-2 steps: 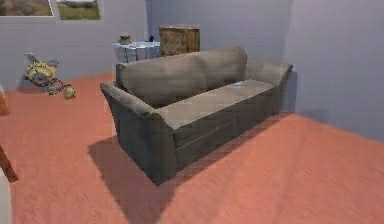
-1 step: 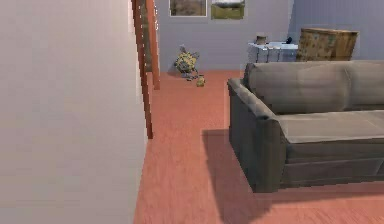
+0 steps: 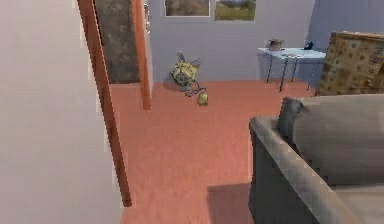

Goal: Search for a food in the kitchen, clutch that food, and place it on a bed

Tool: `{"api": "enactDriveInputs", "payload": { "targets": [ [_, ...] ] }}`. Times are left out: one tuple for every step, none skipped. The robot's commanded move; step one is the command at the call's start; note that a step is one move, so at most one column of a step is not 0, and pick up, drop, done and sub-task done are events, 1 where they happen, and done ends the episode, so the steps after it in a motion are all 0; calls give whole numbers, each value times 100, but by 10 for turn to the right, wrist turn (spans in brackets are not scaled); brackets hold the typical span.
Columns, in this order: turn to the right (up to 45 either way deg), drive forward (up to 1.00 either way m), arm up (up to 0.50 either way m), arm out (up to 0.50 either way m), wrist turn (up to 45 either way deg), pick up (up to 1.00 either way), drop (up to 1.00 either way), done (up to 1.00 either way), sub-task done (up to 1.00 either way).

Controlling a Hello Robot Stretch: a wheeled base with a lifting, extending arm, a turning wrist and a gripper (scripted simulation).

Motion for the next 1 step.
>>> {"api": "enactDriveInputs", "payload": {
  "targets": [
    [-30, 0, 0, 0, 0, 0, 0, 0, 0]
  ]
}}
